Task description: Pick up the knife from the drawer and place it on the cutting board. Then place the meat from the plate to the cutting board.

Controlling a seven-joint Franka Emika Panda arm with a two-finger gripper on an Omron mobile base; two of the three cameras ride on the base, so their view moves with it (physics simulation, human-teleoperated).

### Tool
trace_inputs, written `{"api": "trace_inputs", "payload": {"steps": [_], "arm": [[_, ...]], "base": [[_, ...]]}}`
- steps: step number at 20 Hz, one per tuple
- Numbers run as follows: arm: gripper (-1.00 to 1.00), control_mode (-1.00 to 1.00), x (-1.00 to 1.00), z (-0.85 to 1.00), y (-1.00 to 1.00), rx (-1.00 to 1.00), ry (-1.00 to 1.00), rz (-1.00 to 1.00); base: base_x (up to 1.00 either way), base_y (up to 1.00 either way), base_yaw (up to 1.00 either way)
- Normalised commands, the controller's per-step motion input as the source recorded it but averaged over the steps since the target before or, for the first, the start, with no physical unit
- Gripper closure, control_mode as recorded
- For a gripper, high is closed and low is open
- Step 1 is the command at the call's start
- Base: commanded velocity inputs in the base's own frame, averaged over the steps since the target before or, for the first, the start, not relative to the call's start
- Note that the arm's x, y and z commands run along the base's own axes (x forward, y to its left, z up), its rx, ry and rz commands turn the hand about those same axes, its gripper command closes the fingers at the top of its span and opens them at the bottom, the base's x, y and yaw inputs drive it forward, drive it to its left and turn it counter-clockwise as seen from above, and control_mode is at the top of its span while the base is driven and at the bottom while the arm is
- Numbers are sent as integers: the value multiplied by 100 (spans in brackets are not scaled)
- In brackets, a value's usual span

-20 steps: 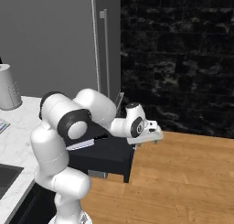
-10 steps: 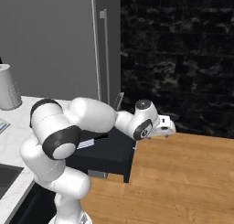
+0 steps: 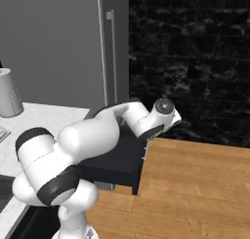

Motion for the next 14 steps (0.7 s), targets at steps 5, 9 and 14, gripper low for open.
{"api": "trace_inputs", "payload": {"steps": [5, 9, 14], "arm": [[-100, -100, 7, 16, 45, -5, -1, 69], [-100, -100, 1, -3, 37, -5, 1, 75], [-100, -100, 35, -8, 50, -5, 10, 57]], "base": [[0, 0, 0], [0, 0, 0], [0, 0, 0]]}}
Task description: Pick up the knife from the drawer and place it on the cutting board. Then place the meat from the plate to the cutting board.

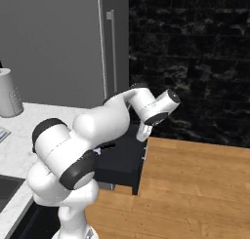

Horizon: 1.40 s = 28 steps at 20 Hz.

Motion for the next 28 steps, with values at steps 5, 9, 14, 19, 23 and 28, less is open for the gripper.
{"api": "trace_inputs", "payload": {"steps": [5, 9, 14, 19, 23, 28], "arm": [[-100, -100, 47, -48, 74, -6, 31, 26], [-100, -100, 11, -92, 56, -12, 20, 11], [-100, -100, 17, -32, 32, 0, -6, 15], [-100, -100, 19, -32, 58, 0, -20, 18], [-100, -100, 34, -53, 62, -5, -10, 17], [-100, -100, 28, -41, 43, -8, -6, 13]], "base": [[0, 0, 0], [0, 0, 0], [0, 0, 0], [0, 0, 0], [0, 0, 0], [0, 0, 0]]}}
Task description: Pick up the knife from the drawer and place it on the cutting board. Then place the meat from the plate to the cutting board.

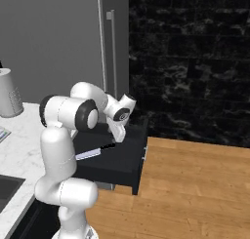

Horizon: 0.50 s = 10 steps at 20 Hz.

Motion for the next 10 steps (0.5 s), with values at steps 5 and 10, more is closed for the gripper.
{"api": "trace_inputs", "payload": {"steps": [5, 10], "arm": [[-100, -100, 20, -38, 16, -8, -5, 13], [-100, -100, 3, -48, 8, -11, -11, 14]], "base": [[0, 0, 0], [0, 0, 0]]}}
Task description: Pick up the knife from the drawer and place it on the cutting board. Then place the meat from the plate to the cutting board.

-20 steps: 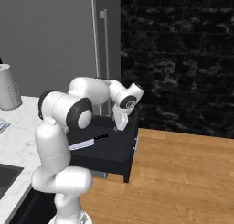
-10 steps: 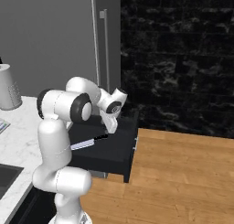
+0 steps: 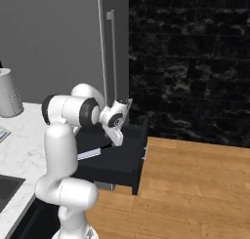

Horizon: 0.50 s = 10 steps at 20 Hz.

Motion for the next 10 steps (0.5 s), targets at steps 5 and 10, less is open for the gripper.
{"api": "trace_inputs", "payload": {"steps": [5, 10], "arm": [[-100, -100, 7, -19, 3, -5, -11, 7], [-100, -100, 29, -20, 17, -4, -10, 1]], "base": [[0, 0, 0], [0, 0, 0]]}}
